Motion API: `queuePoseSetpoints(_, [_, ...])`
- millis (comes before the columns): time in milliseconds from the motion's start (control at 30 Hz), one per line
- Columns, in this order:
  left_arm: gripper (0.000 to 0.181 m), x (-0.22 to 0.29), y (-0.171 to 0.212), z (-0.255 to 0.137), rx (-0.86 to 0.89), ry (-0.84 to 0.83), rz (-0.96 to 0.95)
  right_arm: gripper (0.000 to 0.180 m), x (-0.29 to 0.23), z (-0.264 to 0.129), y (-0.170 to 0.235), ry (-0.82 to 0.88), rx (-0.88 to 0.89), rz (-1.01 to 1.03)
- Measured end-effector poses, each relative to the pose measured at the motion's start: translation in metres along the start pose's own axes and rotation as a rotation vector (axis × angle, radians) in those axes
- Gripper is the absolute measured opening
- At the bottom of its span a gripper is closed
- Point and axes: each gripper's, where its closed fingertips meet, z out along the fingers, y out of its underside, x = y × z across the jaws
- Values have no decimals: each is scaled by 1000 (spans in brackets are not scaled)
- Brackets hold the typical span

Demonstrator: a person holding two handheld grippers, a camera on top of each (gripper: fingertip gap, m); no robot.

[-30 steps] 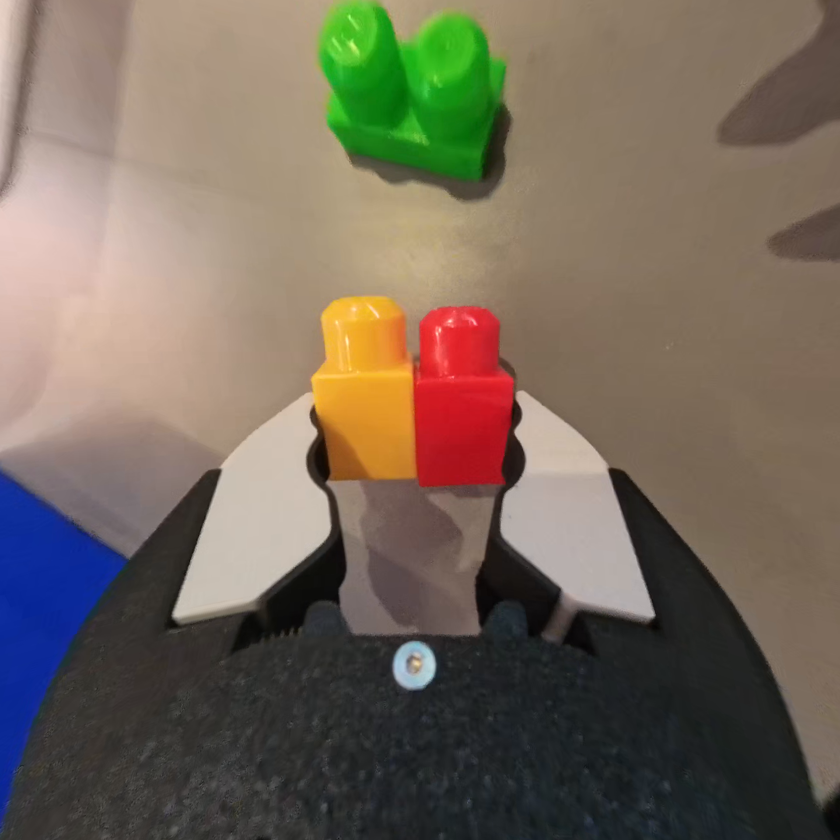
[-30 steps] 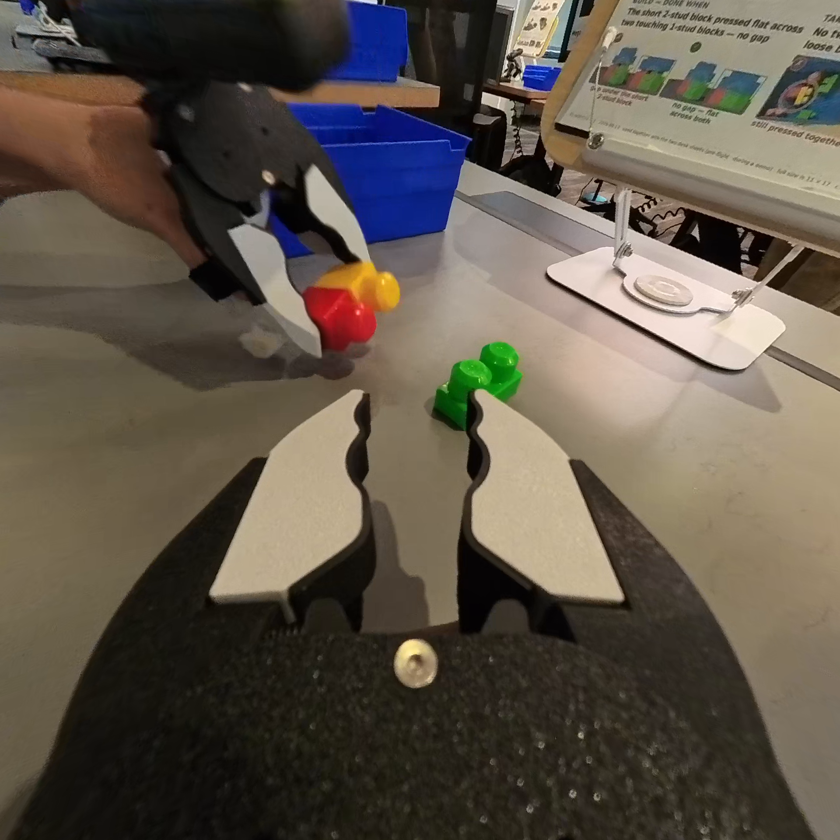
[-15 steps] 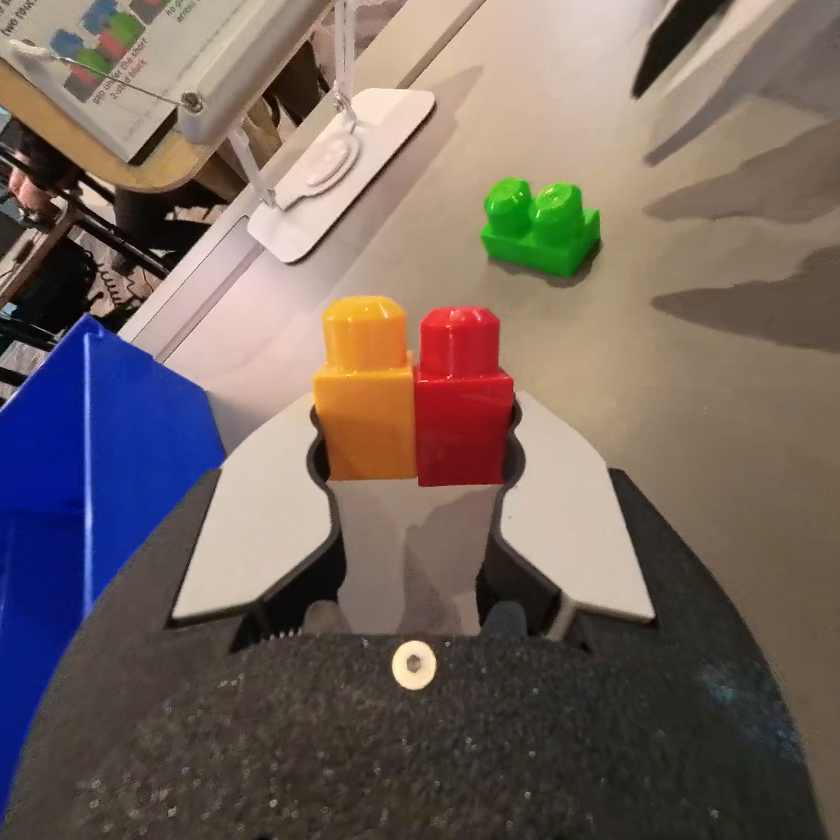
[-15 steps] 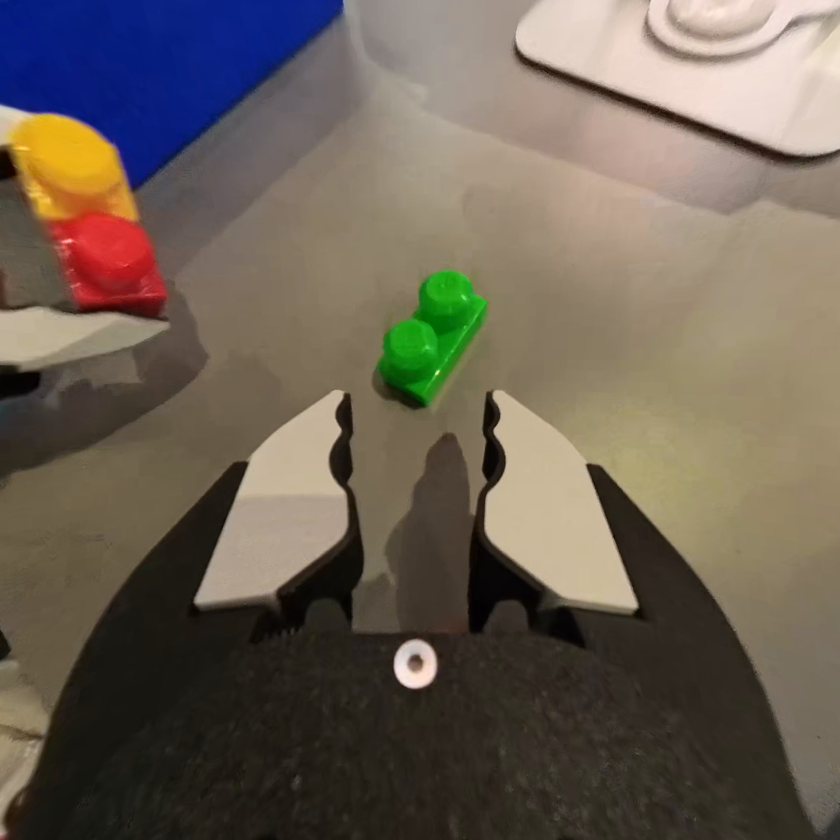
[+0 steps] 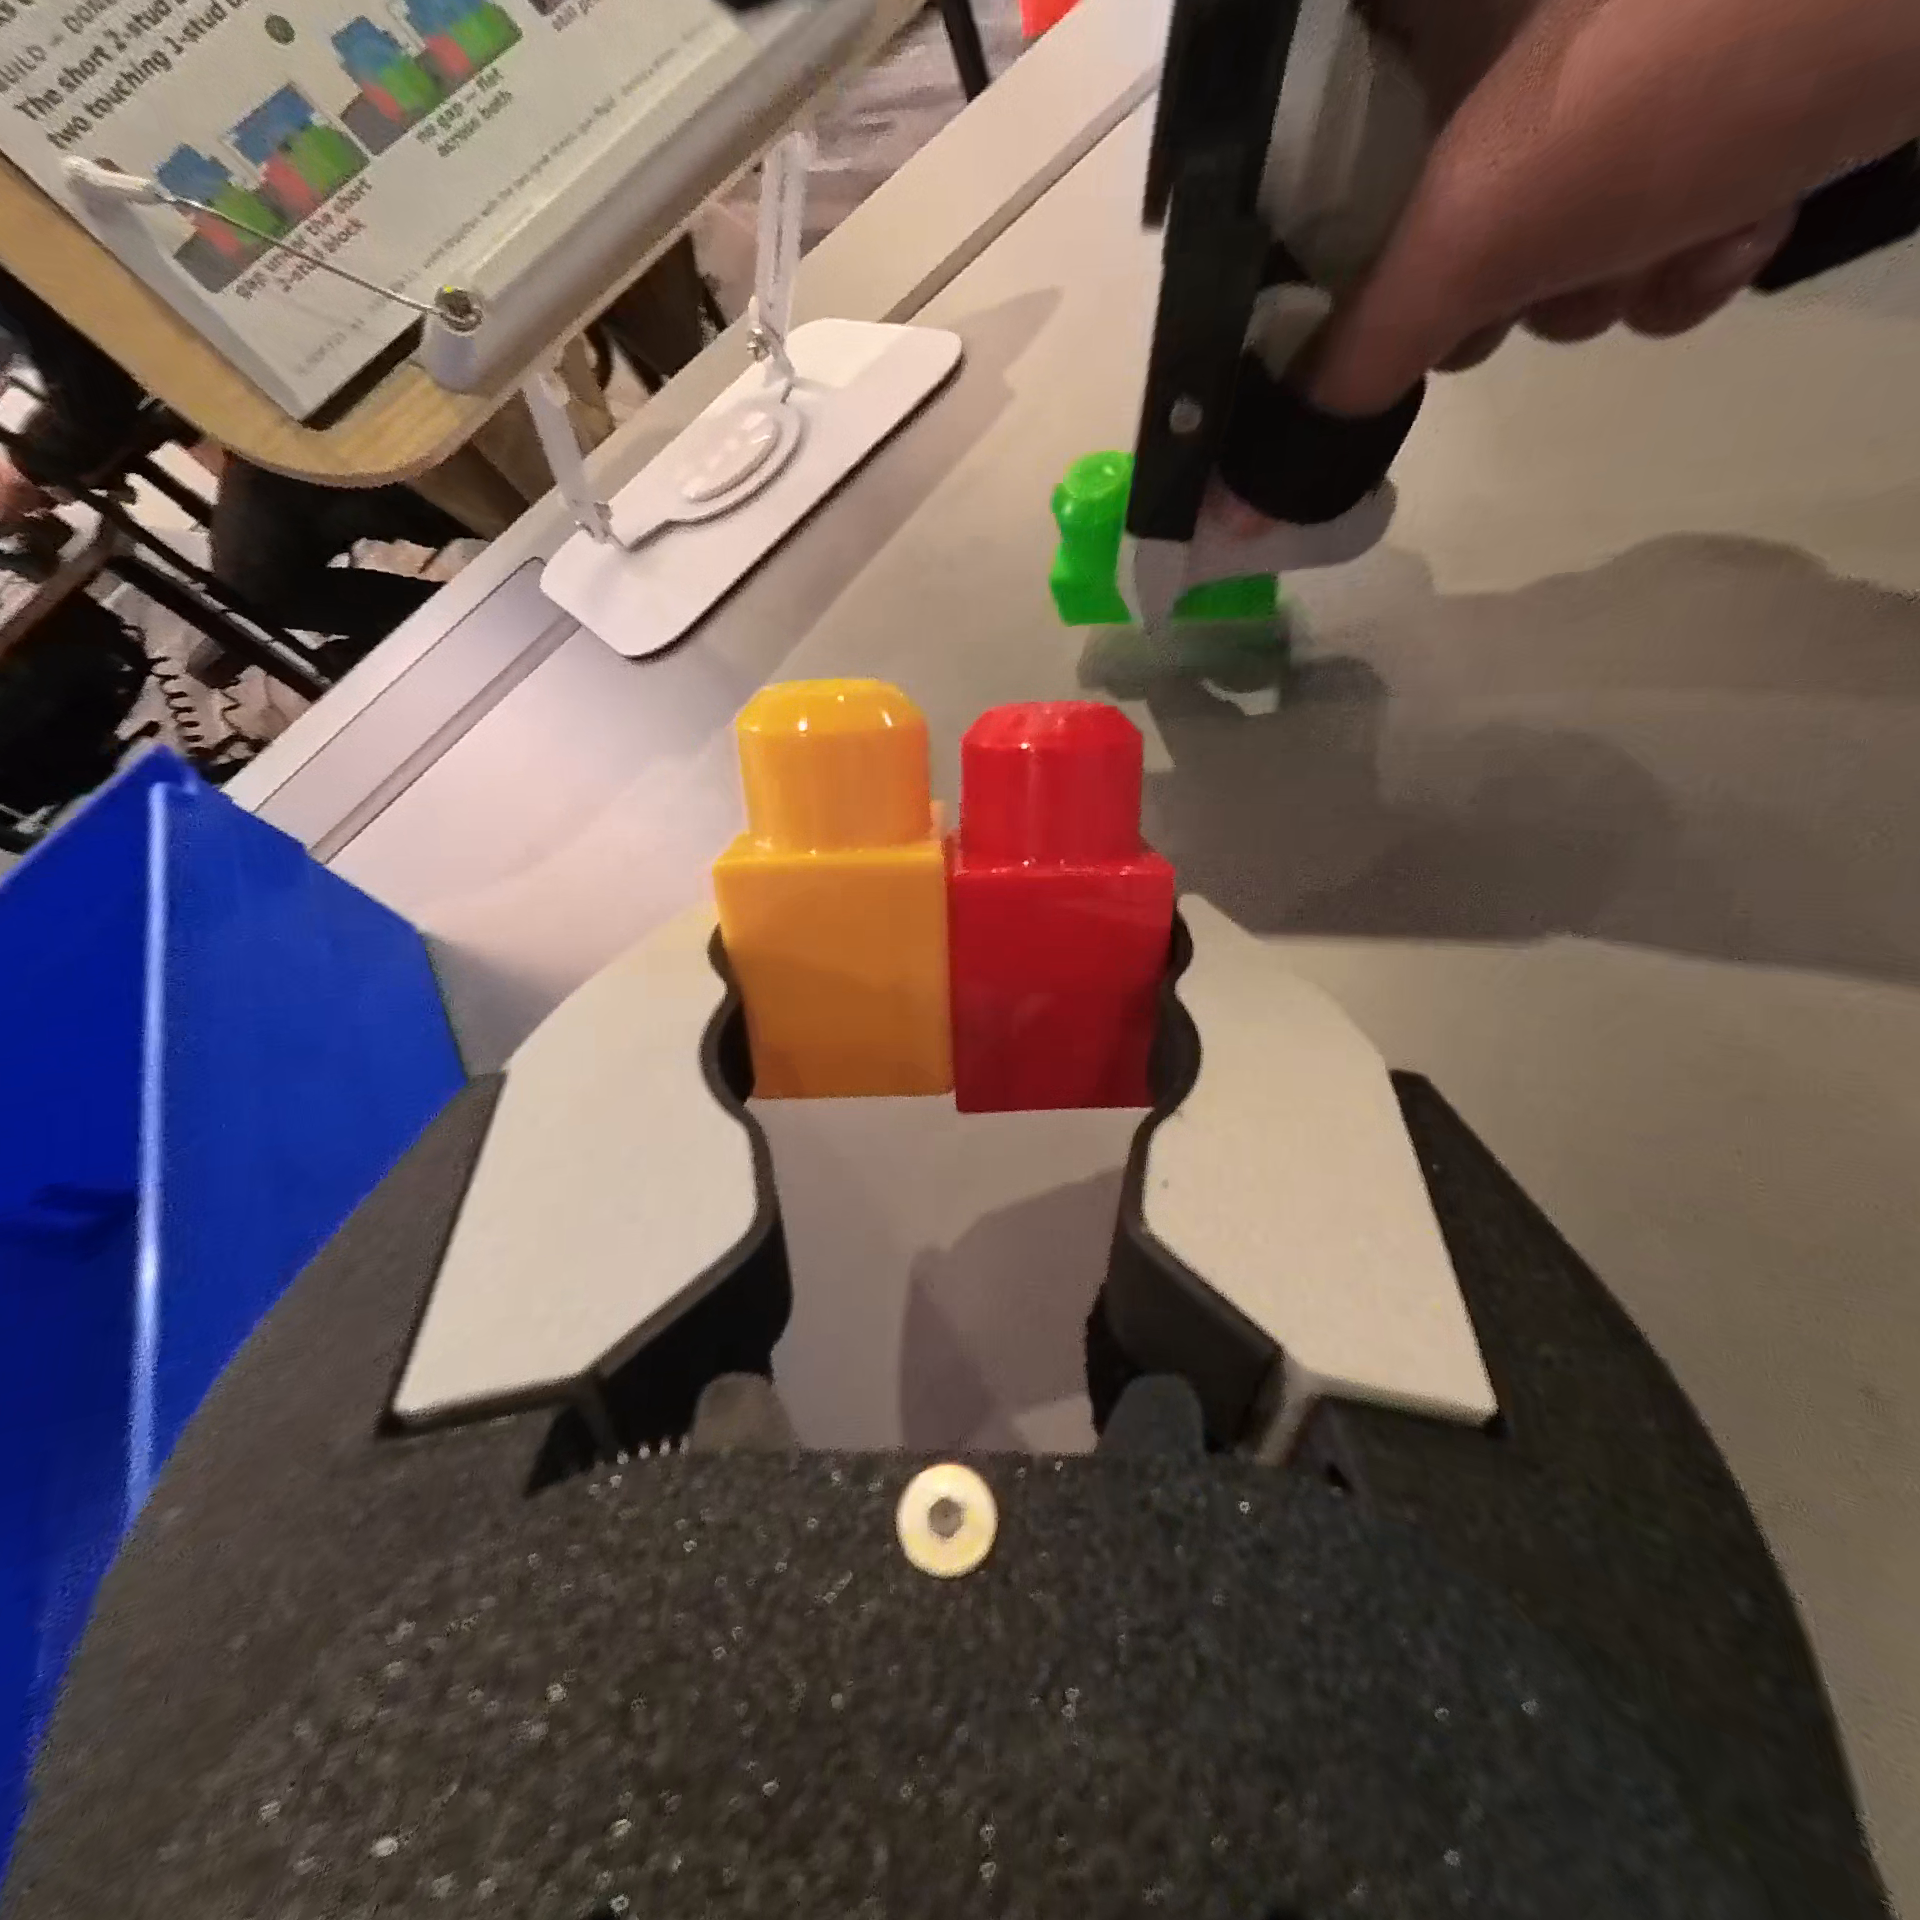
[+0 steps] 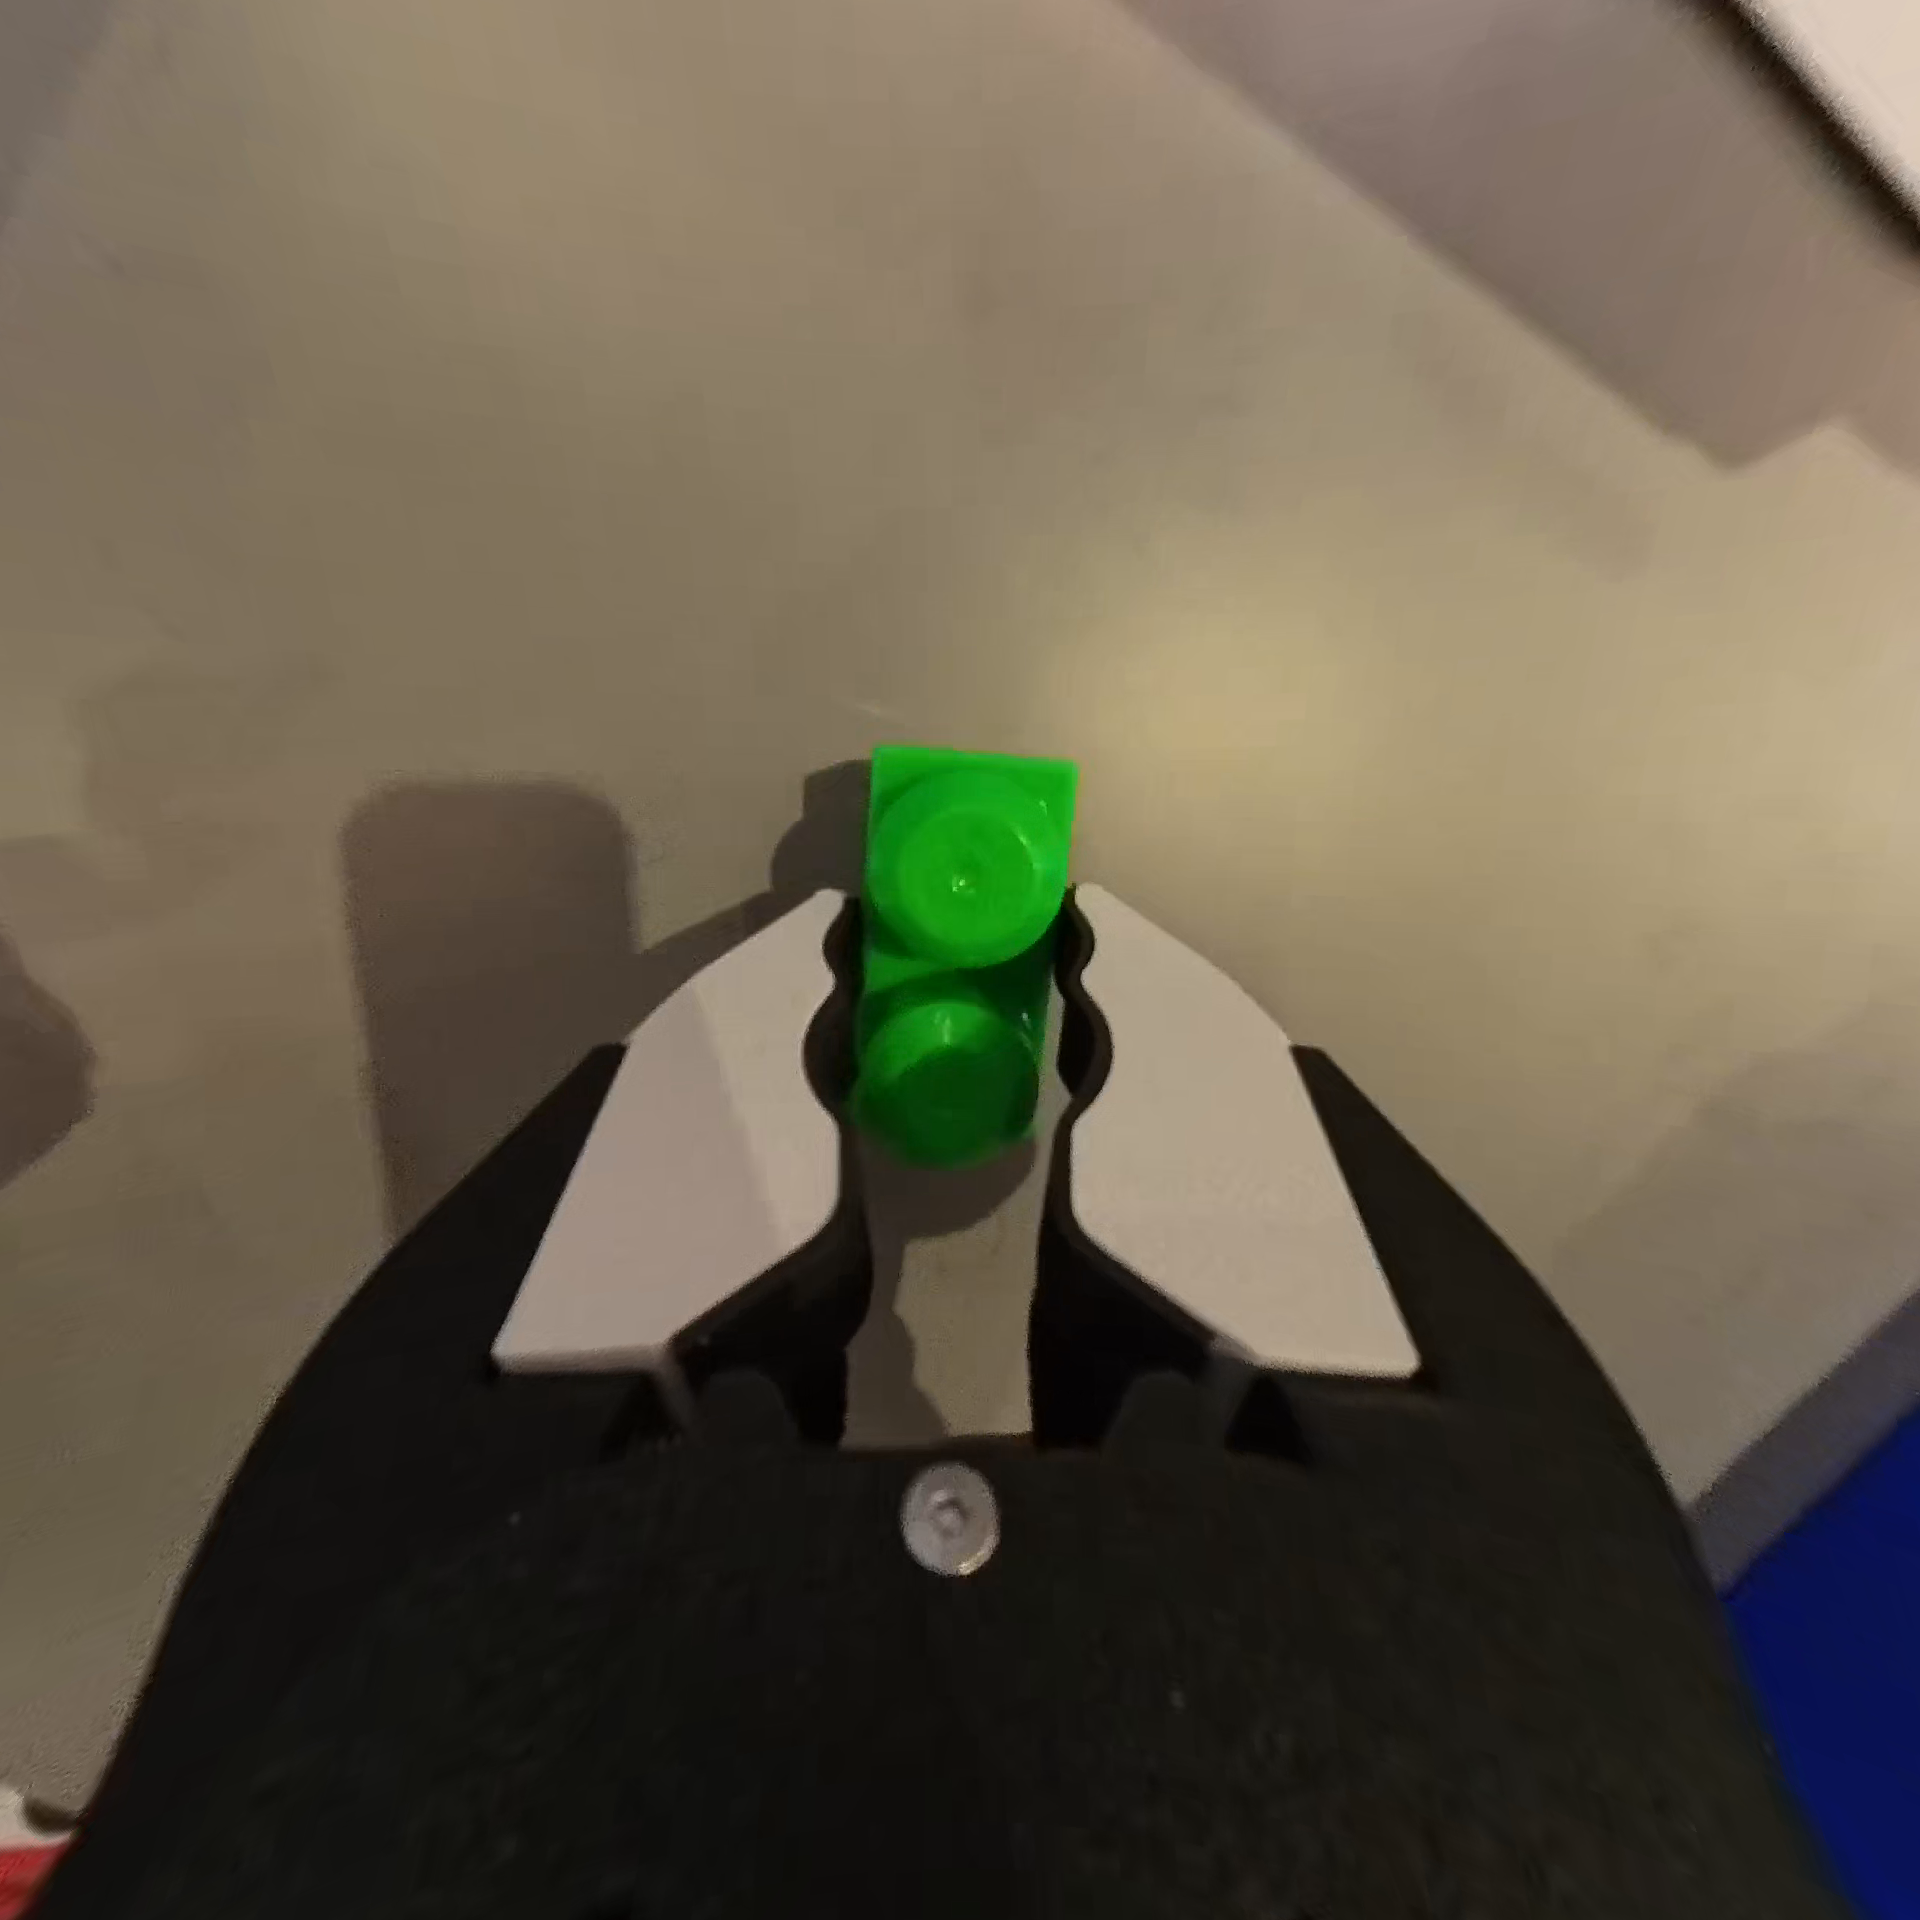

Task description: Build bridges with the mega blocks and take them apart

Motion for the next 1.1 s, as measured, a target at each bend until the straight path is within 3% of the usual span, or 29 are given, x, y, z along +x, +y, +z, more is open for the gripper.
queuePoseSetpoints(167, [75, 5, -7, -1, 53, 83, -27, 35, -17, -68, -12, -201, 388, -45])
queuePoseSetpoints(267, [75, 9, -10, 0, 84, 107, 15, 35, -37, -140, -2, -536, 773, -21])
queuePoseSetpoints(333, [75, 13, -12, 1, 105, 96, 85, 35, -31, -166, 18, -662, 902, 71])
queuePoseSetpoints(500, [74, 26, -27, 3, 118, 55, 274, 35, -25, -170, 45, -829, 940, 184])
queuePoseSetpoints(800, [75, 51, -70, 19, 67, -8, 584, 35, -57, -142, 20, -842, 865, 109])
queuePoseSetpoints(1100, [74, 56, -85, 33, 11, -18, 661, 35, -48, -141, 22, -846, 917, 93])
